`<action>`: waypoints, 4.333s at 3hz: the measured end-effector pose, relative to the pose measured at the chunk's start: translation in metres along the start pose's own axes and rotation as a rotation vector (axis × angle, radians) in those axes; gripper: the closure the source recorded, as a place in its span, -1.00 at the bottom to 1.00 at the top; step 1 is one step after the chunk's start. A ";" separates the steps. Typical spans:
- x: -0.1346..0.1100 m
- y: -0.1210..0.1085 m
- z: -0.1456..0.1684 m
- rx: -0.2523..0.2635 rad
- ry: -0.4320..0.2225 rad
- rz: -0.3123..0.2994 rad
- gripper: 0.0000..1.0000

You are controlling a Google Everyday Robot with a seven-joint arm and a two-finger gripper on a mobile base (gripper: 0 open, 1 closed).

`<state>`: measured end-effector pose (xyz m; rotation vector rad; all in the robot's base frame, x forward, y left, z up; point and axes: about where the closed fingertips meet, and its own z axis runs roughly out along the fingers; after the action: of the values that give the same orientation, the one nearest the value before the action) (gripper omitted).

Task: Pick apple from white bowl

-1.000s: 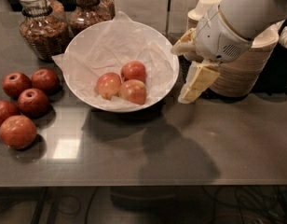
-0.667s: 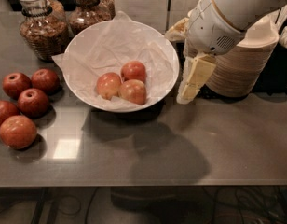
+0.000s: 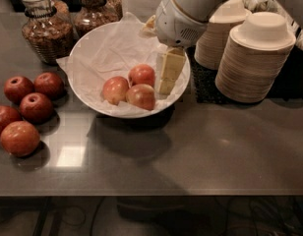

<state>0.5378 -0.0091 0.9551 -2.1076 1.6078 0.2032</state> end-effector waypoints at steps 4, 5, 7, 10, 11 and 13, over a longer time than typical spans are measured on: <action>-0.009 -0.007 0.025 -0.017 -0.025 -0.015 -0.62; -0.009 -0.007 0.025 -0.017 -0.025 -0.015 -0.82; -0.018 -0.023 0.047 -0.044 -0.032 -0.051 -0.82; -0.017 -0.045 0.078 -0.041 -0.058 -0.093 -0.82; -0.020 -0.055 0.109 -0.039 -0.105 -0.111 -0.80; -0.036 -0.061 0.107 -0.035 -0.115 -0.112 -0.44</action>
Offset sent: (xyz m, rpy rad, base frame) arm 0.0023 0.0120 -0.0051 0.0038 0.0035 0.0139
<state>0.6025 0.0828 0.8927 -2.1637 1.4258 0.3115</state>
